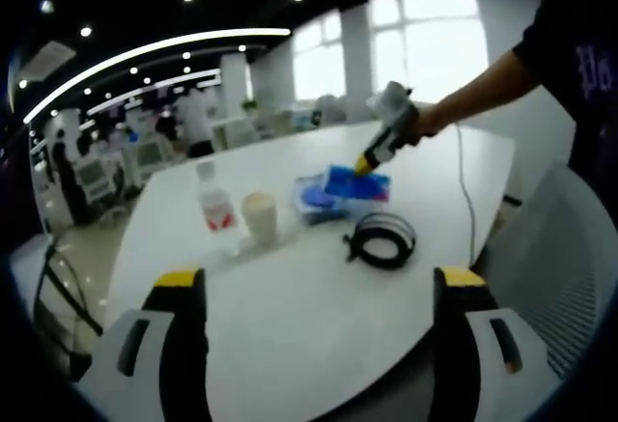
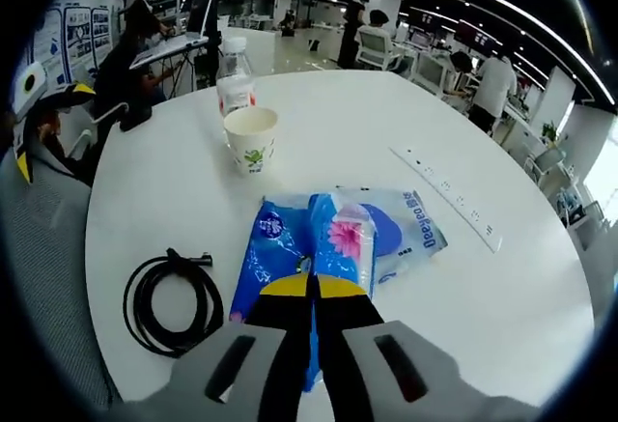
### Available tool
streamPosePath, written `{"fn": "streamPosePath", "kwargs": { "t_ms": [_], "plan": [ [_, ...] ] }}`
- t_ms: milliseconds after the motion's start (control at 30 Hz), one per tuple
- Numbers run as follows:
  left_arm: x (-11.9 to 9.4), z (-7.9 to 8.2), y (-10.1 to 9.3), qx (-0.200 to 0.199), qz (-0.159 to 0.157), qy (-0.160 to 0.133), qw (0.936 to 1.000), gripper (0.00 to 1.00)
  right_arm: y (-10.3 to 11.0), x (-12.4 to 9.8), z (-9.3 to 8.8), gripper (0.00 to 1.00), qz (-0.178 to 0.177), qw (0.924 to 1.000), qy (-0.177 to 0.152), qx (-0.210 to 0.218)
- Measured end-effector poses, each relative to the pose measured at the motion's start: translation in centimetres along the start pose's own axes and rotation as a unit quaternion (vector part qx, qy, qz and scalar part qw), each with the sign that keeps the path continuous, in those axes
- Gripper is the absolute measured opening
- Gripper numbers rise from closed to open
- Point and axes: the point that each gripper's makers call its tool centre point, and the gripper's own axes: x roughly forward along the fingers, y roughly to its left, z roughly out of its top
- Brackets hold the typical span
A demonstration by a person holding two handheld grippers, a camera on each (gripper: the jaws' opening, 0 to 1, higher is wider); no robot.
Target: Arrange the tabletop items into an orderly group along one side of the table until the central work area is clear of visible clutter.
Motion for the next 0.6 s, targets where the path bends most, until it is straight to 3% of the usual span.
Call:
{"fn": "streamPosePath", "kwargs": {
  "t_ms": [200,600],
  "plan": [
    [0.0,0.0,0.0,0.000,0.001,0.000,1.0000,0.94,-1.1,-1.0,-0.8,0.00,-0.012,0.9999,0.005,0.003],
    [0.0,-0.1,0.1,-0.001,0.001,0.004,1.0000,0.93,-4.5,-2.7,-3.9,0.00,-0.048,0.9982,0.027,0.024]
  ]
}}
